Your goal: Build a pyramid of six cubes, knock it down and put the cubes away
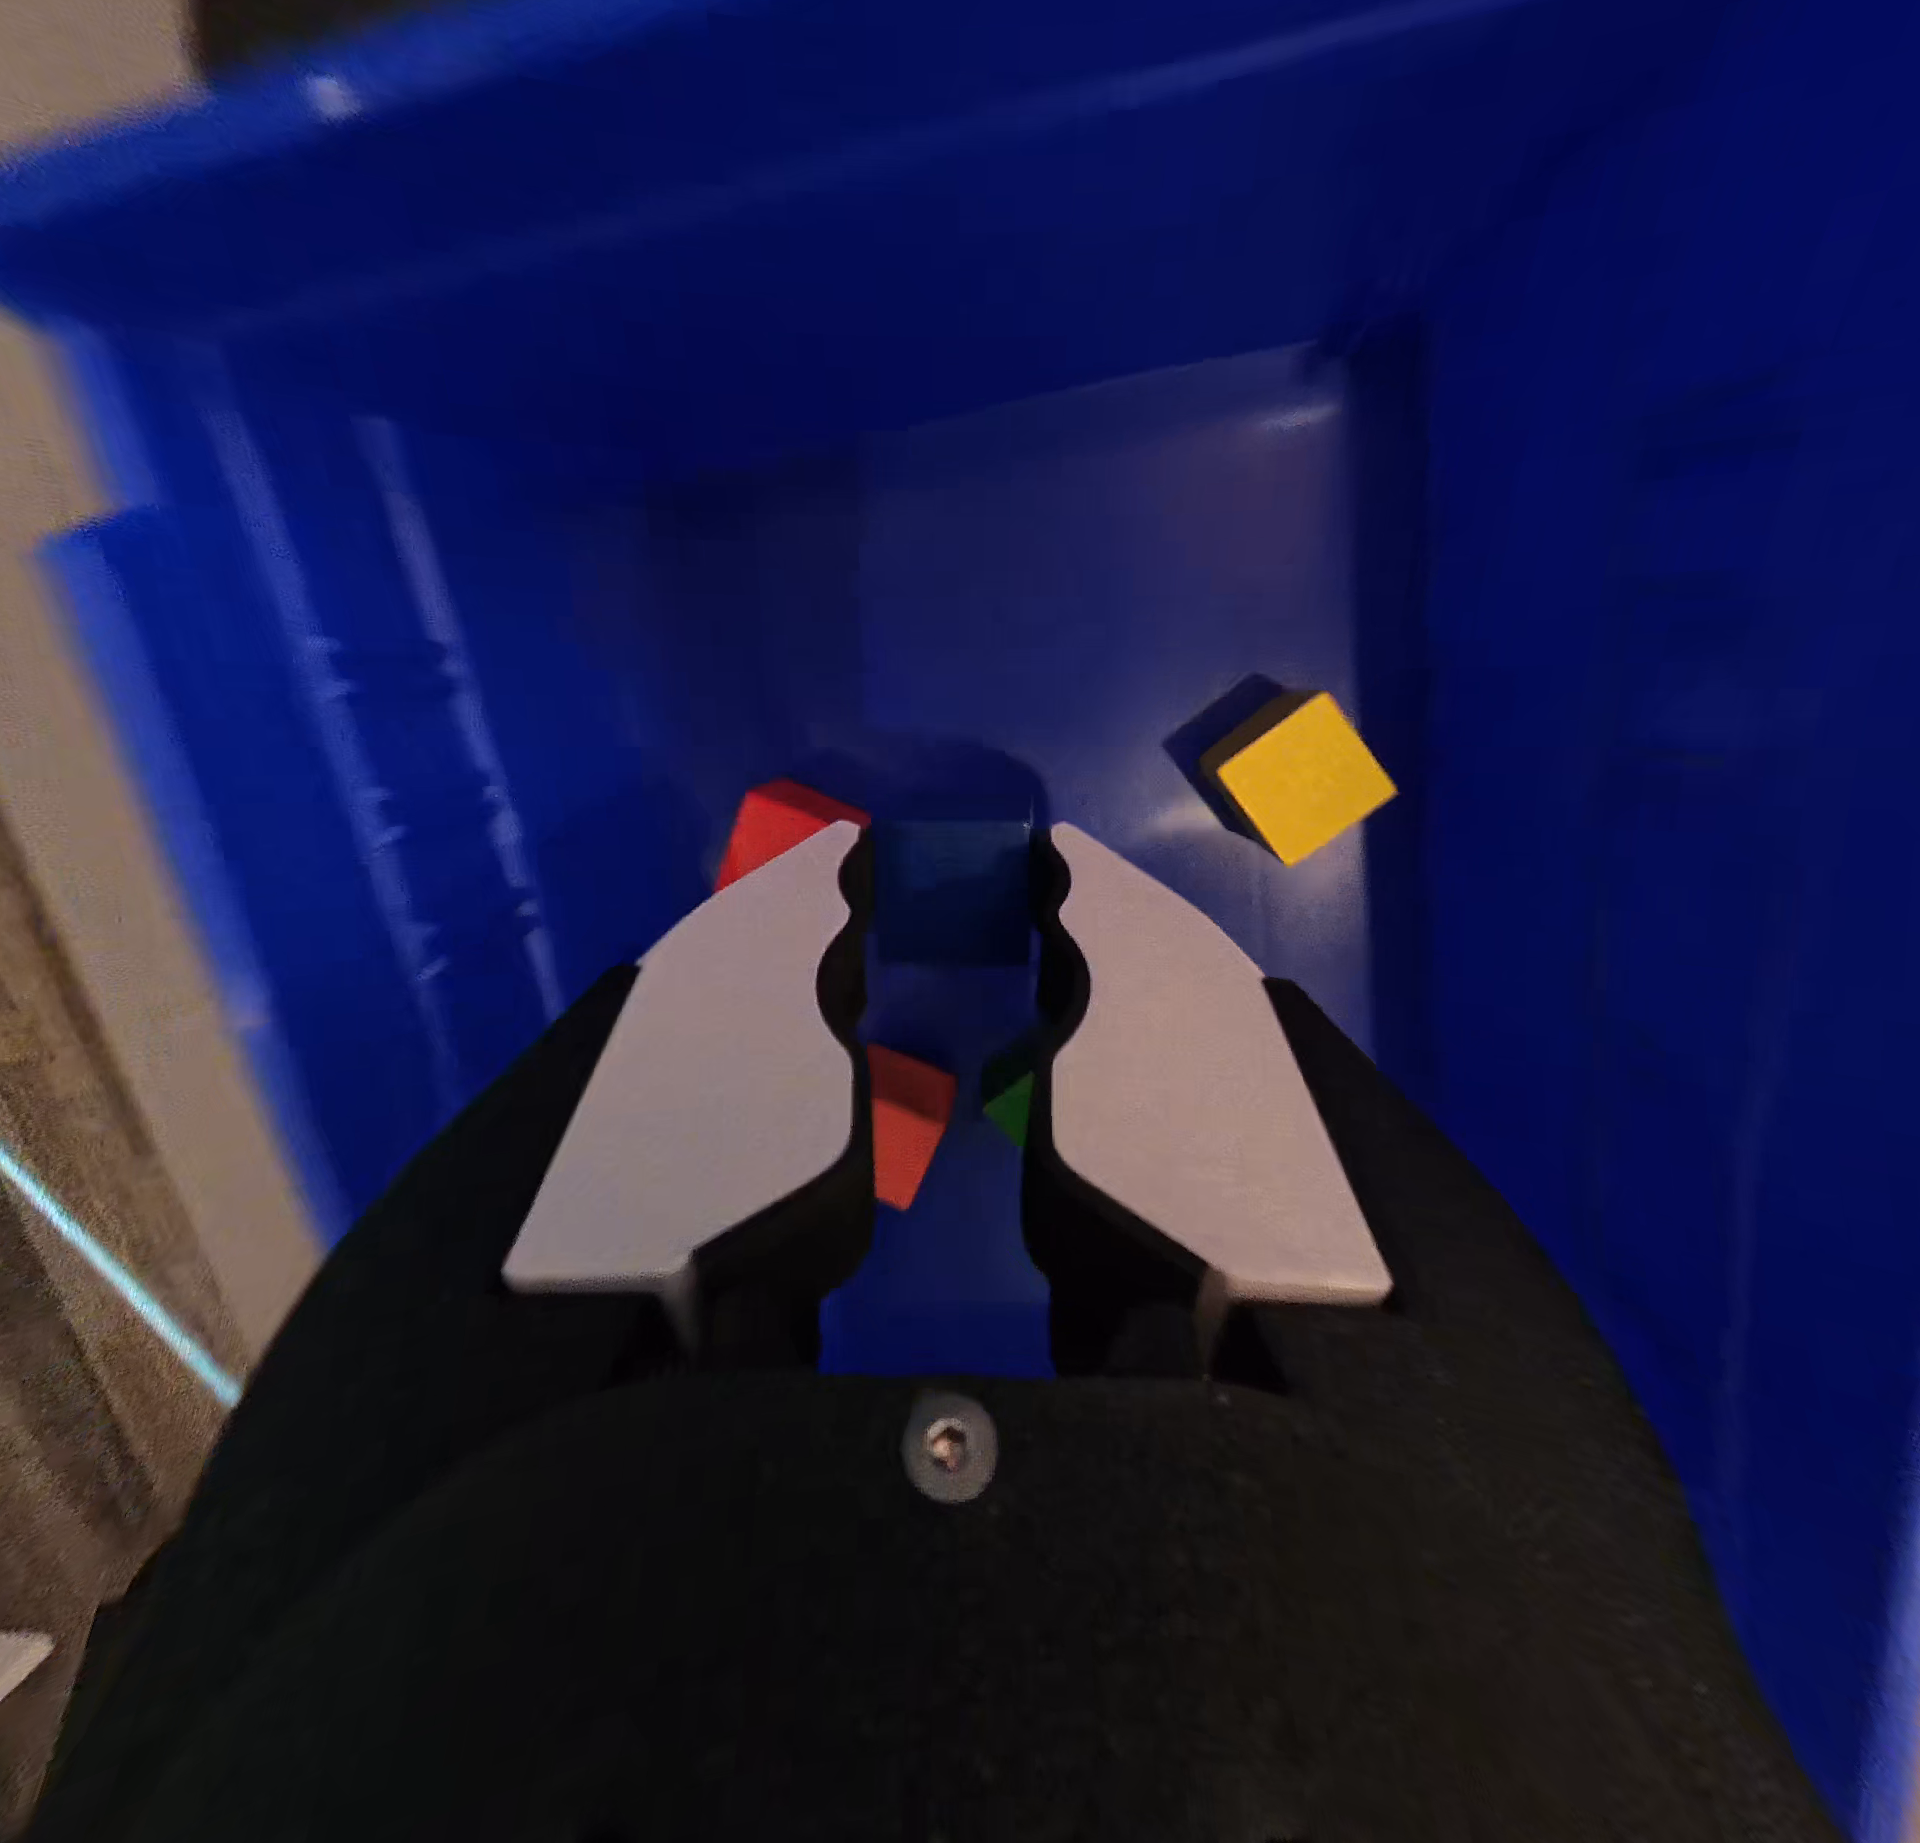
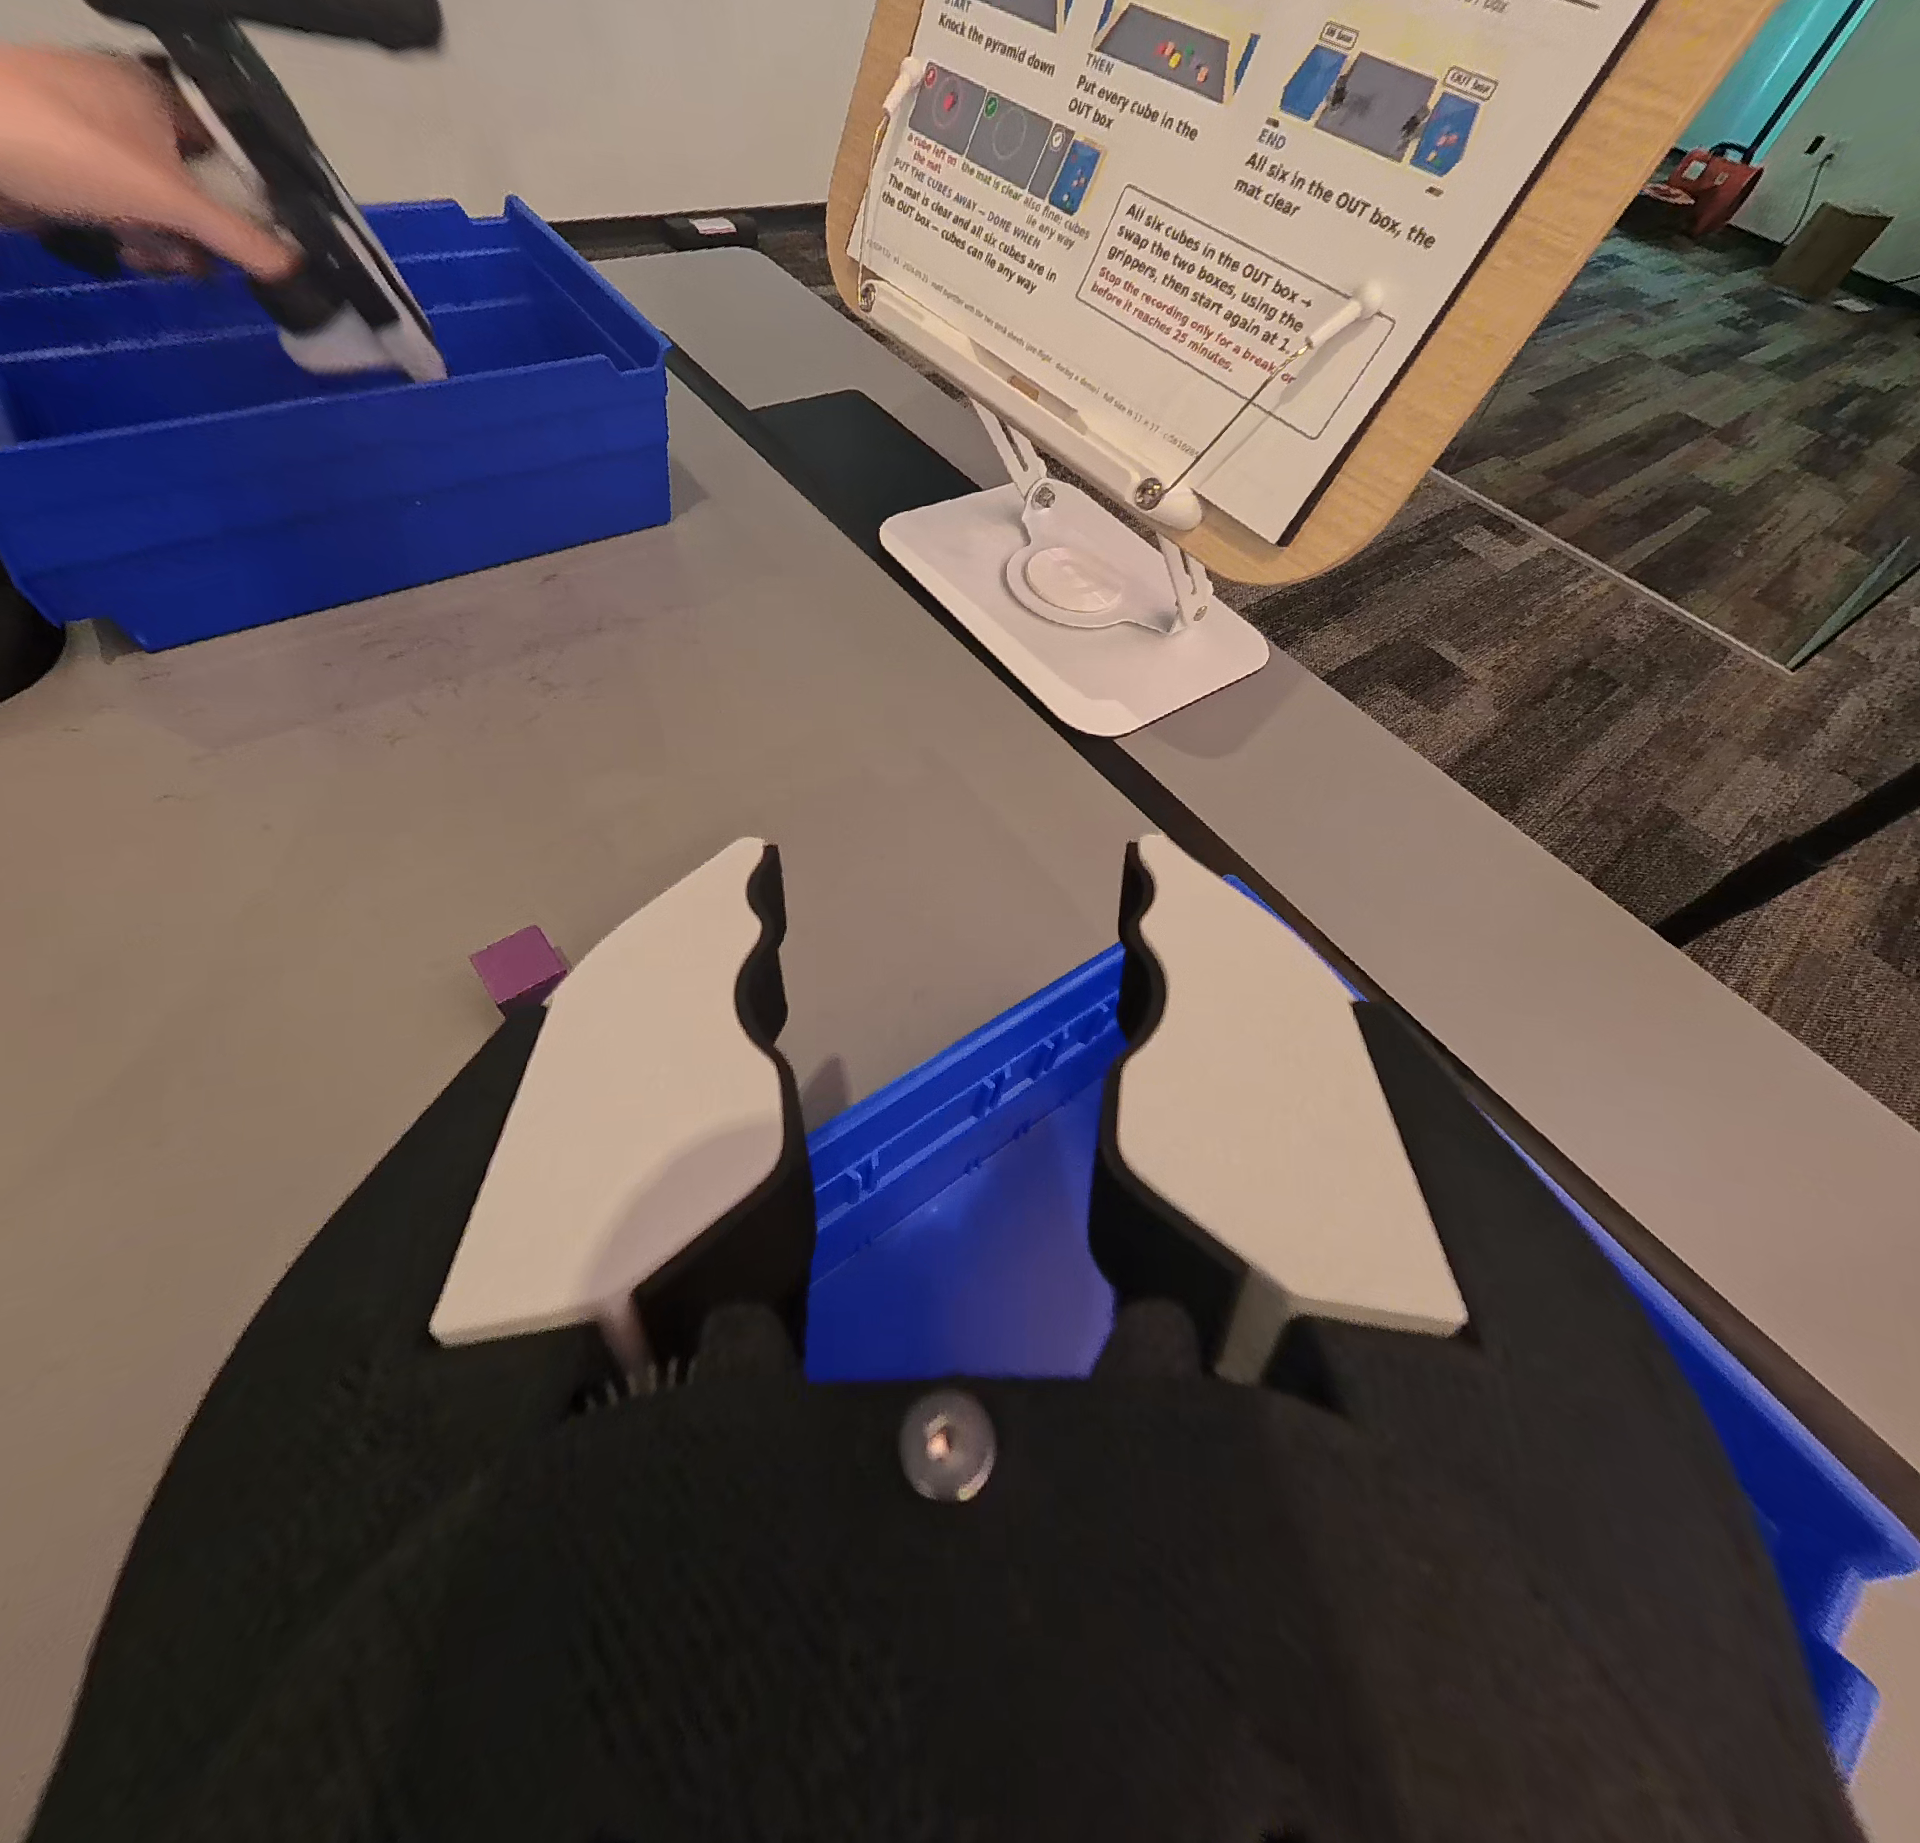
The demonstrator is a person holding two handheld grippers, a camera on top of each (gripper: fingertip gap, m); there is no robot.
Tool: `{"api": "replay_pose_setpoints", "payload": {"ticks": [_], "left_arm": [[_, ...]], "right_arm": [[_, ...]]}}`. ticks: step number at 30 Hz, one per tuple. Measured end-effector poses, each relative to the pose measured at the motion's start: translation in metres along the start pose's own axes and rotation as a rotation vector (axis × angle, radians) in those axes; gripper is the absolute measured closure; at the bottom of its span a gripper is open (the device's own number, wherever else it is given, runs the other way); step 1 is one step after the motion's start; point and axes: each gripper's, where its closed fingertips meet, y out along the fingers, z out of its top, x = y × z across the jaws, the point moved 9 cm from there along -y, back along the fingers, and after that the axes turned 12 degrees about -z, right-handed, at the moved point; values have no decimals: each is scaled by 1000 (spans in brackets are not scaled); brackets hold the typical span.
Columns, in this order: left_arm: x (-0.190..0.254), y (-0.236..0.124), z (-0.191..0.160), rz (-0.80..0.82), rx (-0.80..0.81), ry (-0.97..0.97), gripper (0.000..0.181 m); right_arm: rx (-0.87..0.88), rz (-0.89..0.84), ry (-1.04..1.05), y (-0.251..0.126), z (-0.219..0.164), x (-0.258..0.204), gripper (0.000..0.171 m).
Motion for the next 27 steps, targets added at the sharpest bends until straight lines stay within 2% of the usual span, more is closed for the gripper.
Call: {"api": "replay_pose_setpoints", "payload": {"ticks": [4, 7, 9, 12, 15, 17, 20, 27], "left_arm": [[28, -77, 1, 0, 273, 77, 152], [99, -121, 1, -255, 517, 342, 152], [158, -124, -2, -470, 538, 584, 153], [238, -85, -16, -694, 326, 975, 153], [277, -30, -17, -600, 201, 1096, 153], [291, -3, -21, -622, 121, 1151, 153], [297, 24, -27, -556, 49, 1227, 153], [308, 44, -32, -530, 21, 1290, 152]], "right_arm": [[-11, 2, -6, 2, -1, -1, 108], [-17, 3, -14, 4, -1, -2, 108], [-16, 7, -19, 4, 0, -3, 108], [-12, 15, -25, 4, 1, -5, 108], [-8, 25, -40, 2, 3, -8, 108], [-2, 30, -52, 1, 4, -9, 108], [7, 38, -50, 0, 5, -9, 108], [-4, 50, -57, 2, 5, -10, 108]]}}
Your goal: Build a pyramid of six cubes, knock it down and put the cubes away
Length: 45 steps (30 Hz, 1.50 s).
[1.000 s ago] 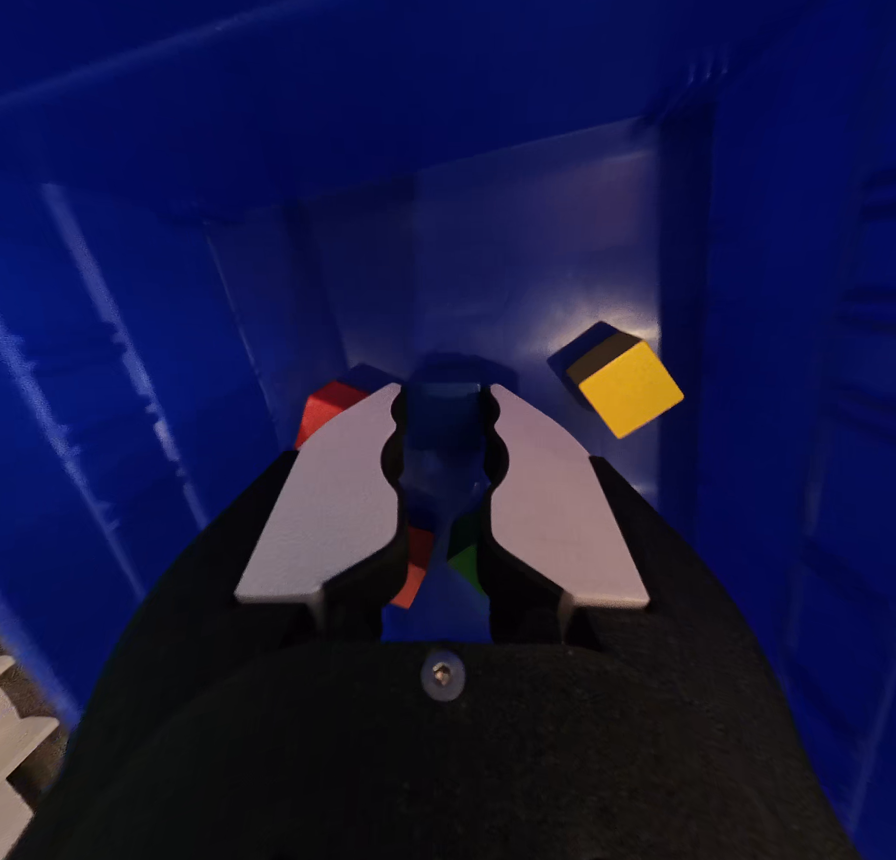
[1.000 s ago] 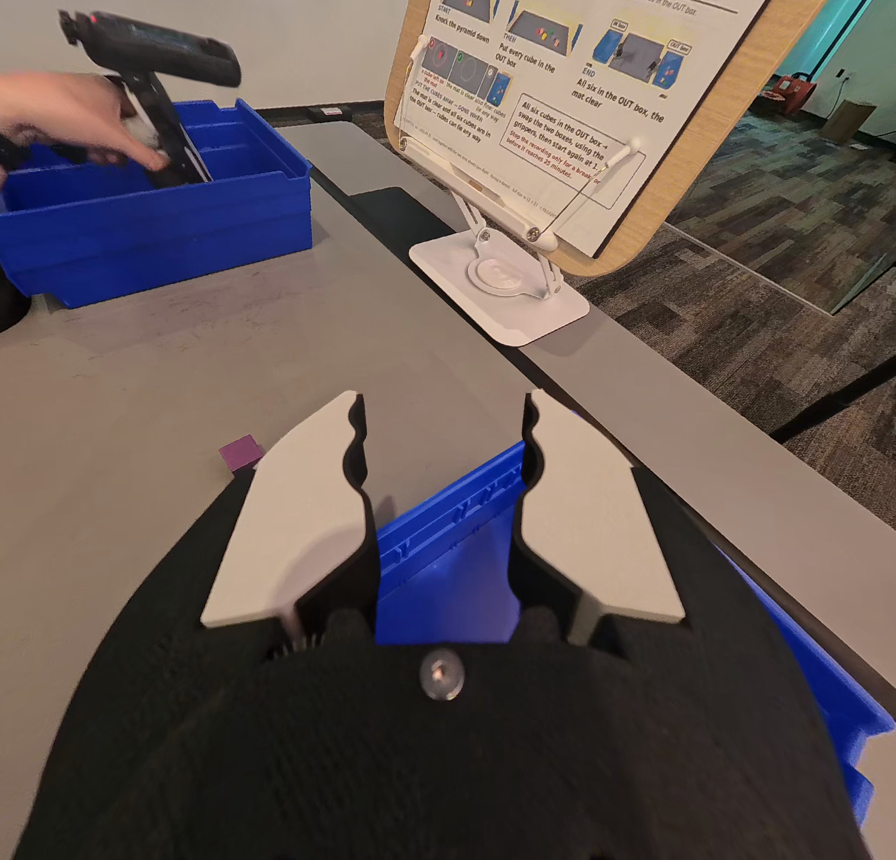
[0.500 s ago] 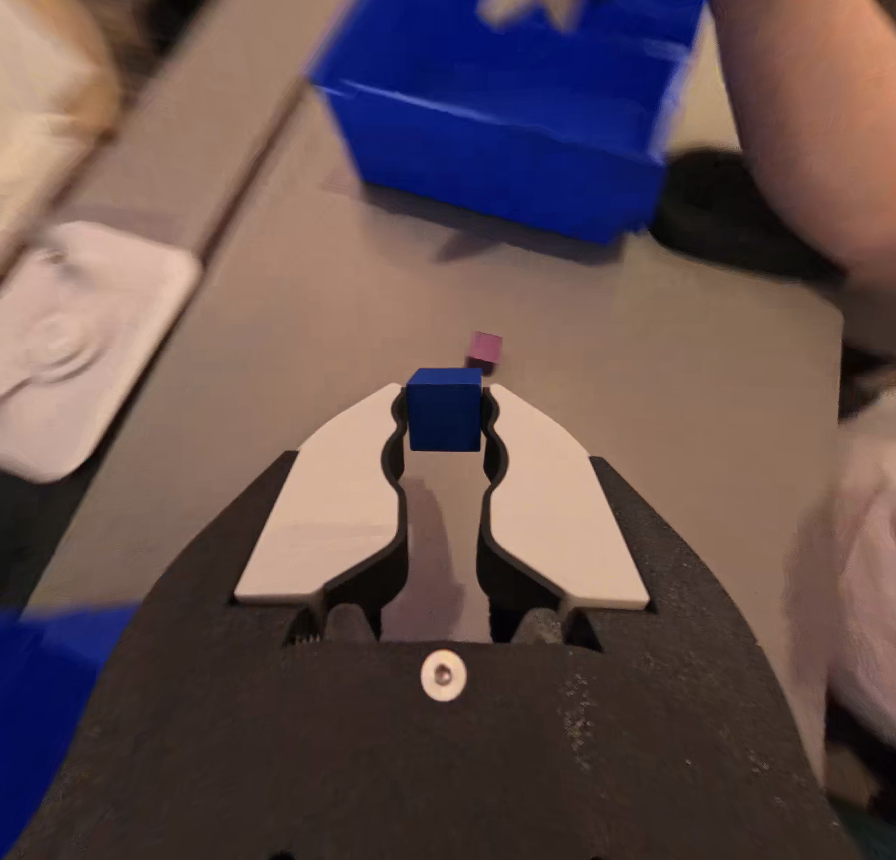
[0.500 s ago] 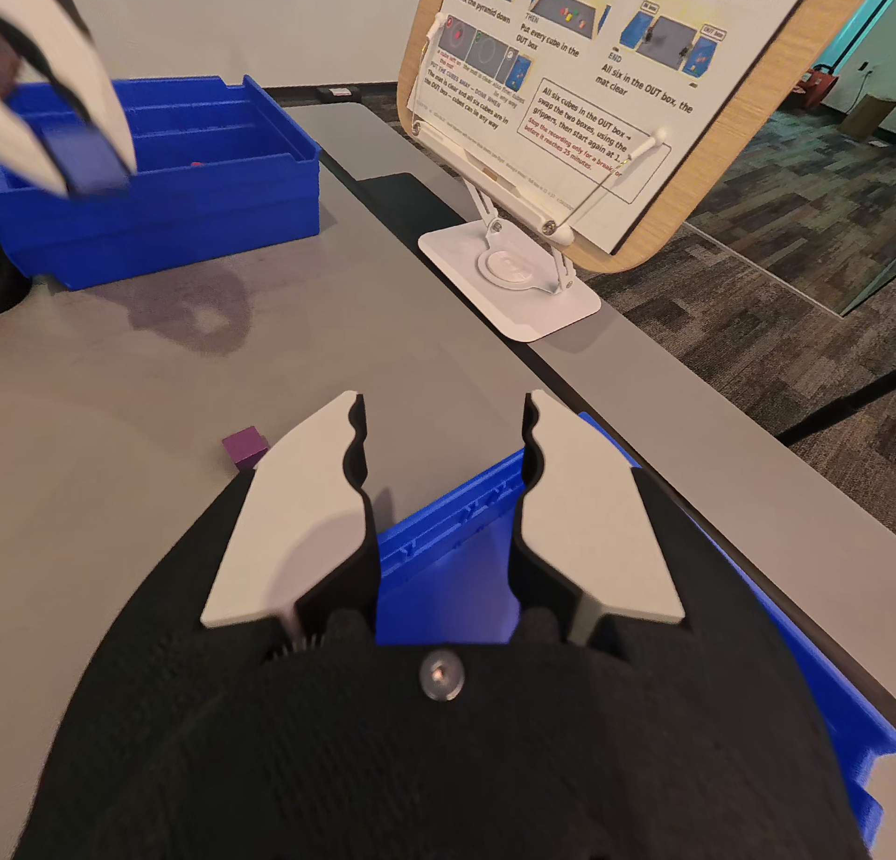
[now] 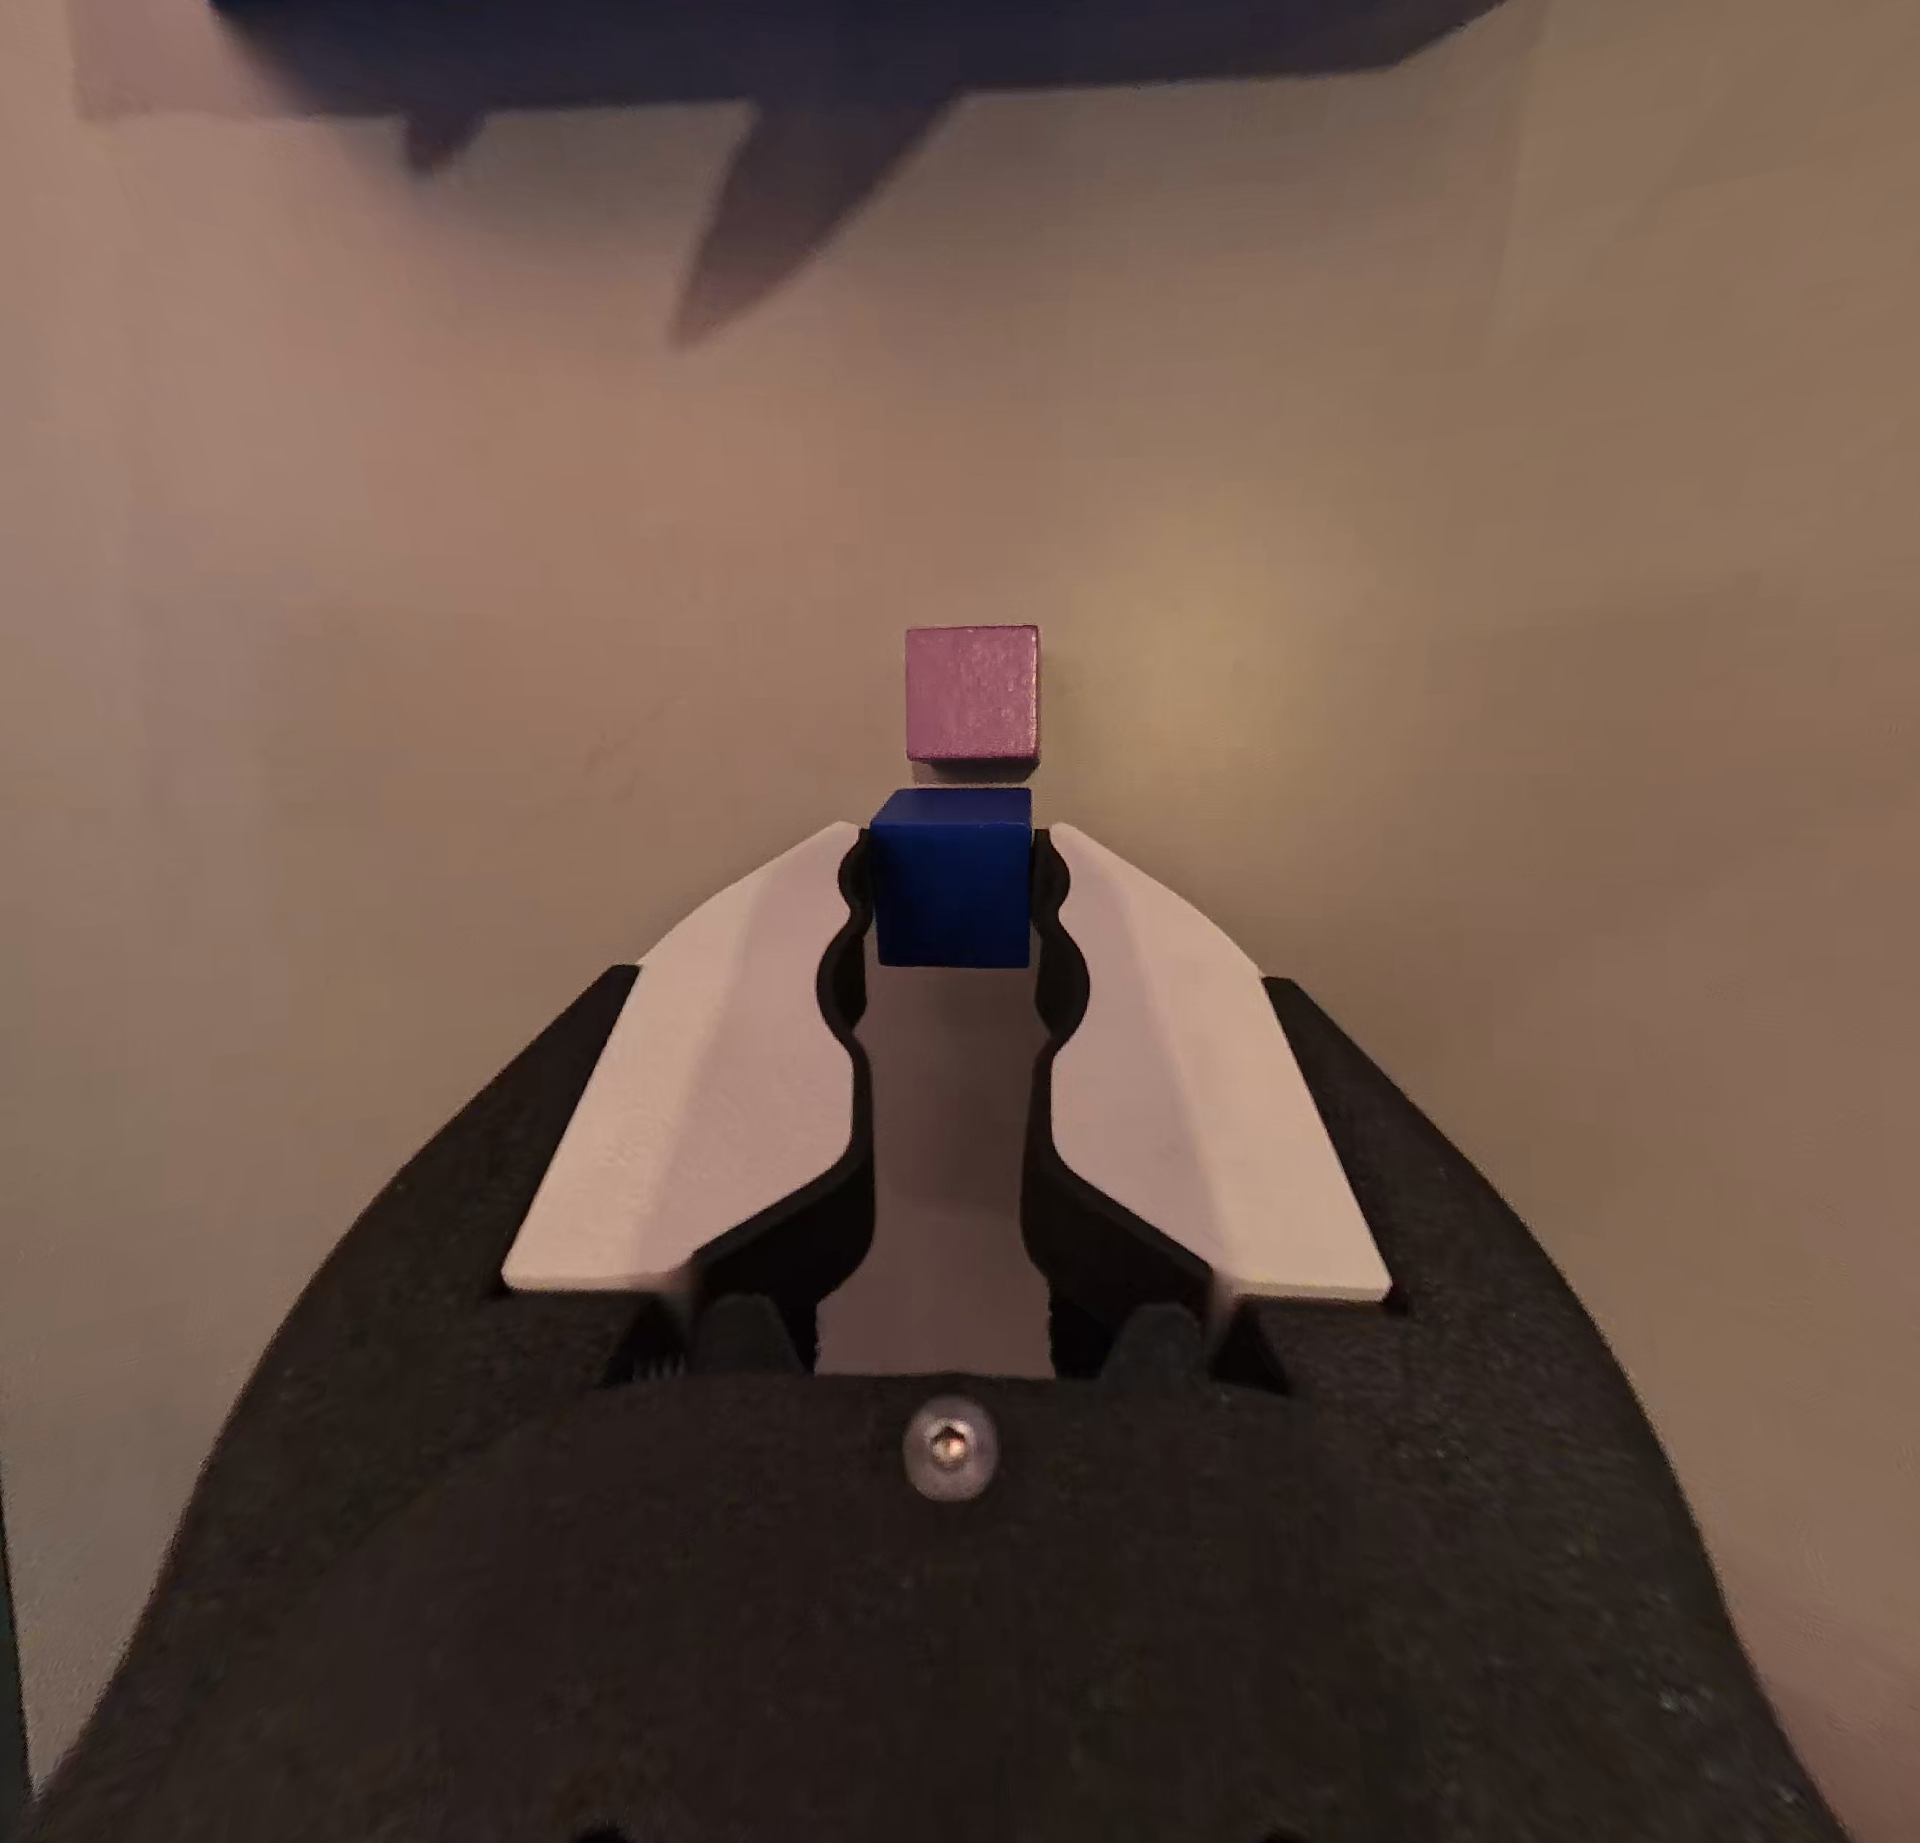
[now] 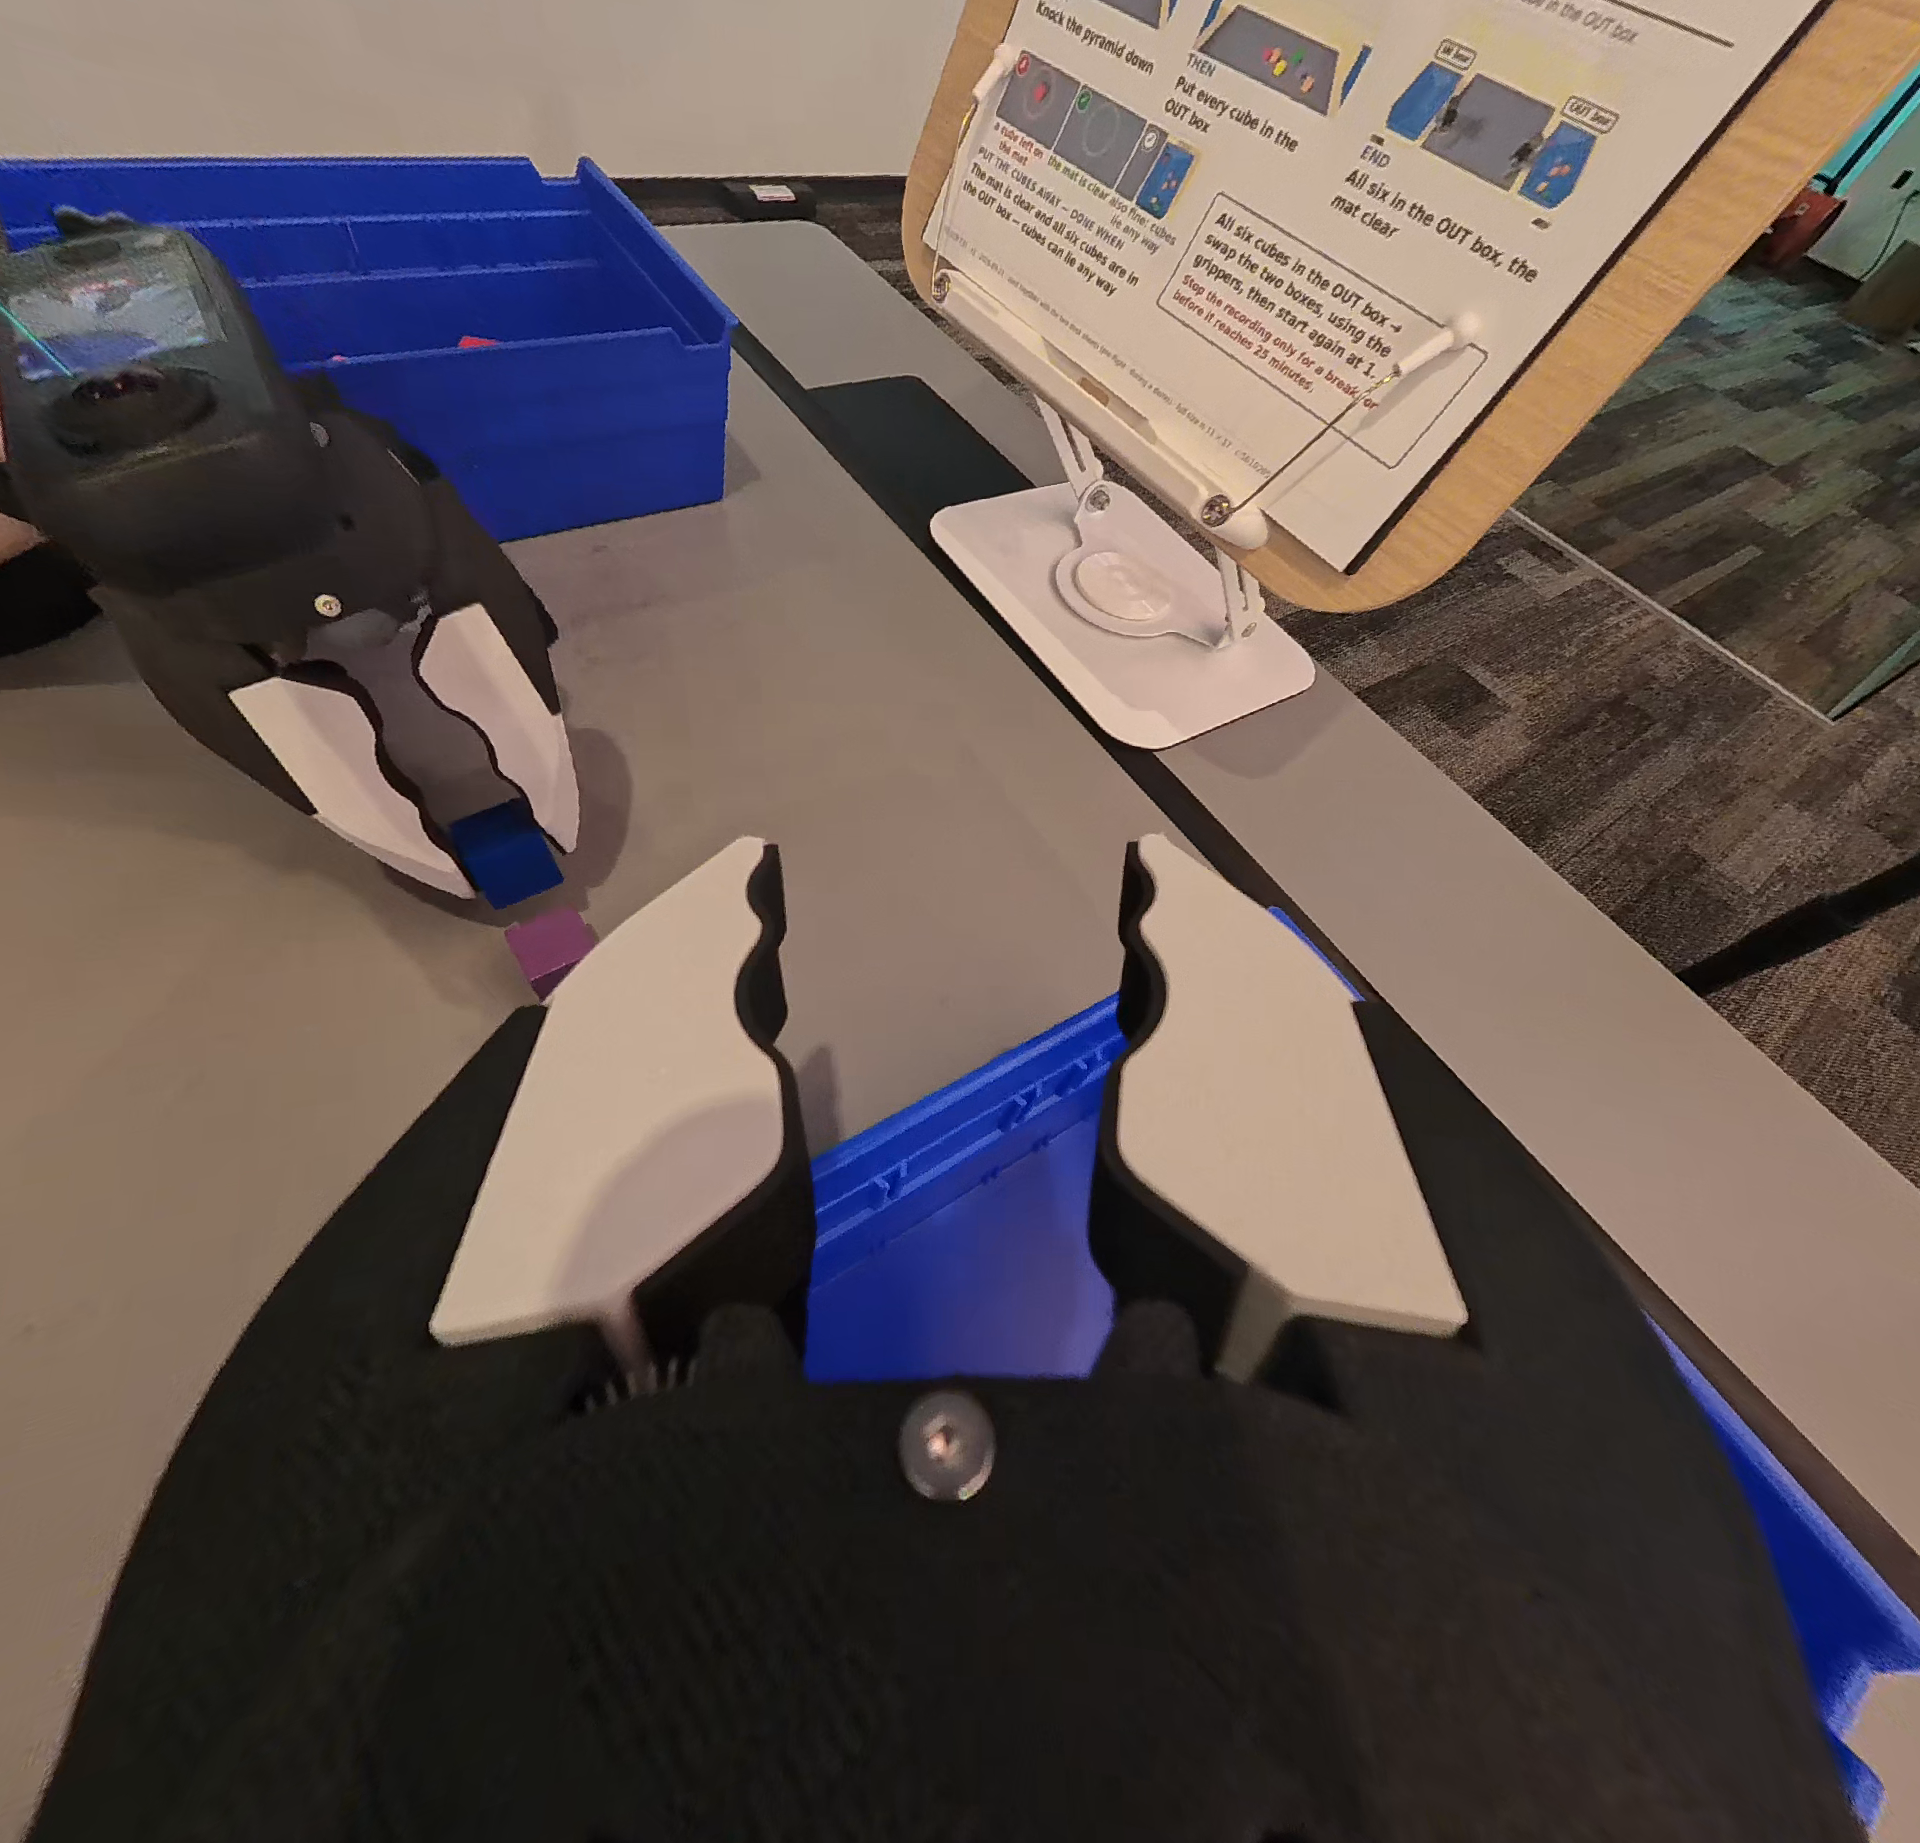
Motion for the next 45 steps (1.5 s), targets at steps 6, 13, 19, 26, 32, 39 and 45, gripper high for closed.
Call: {"api": "replay_pose_setpoints", "payload": {"ticks": [6, 13, 19, 26, 32, 39, 45], "left_arm": [[-2, 11, -1, 6, -56, -3, 152], [-1, 18, 1, 6, -77, -24, 153], [-2, 14, 1, 14, -58, -22, 147], [-1, 14, -2, 29, -81, -8, 154], [1, 16, 0, 25, -88, 3, 154], [2, 18, 2, 27, -86, -2, 154], [1, 19, 3, 41, -82, -2, 154]], "right_arm": [[-15, 8, -9, 2, -1, -2, 108], [-29, 12, -17, 4, -2, -3, 108], [-40, 18, -18, 6, -3, -3, 108], [-58, 18, -26, 7, -5, -4, 108], [-54, 17, -24, 6, -5, -3, 108], [-71, 21, -32, 8, -7, -3, 108], [-75, 24, -31, 8, -7, -4, 108]]}}
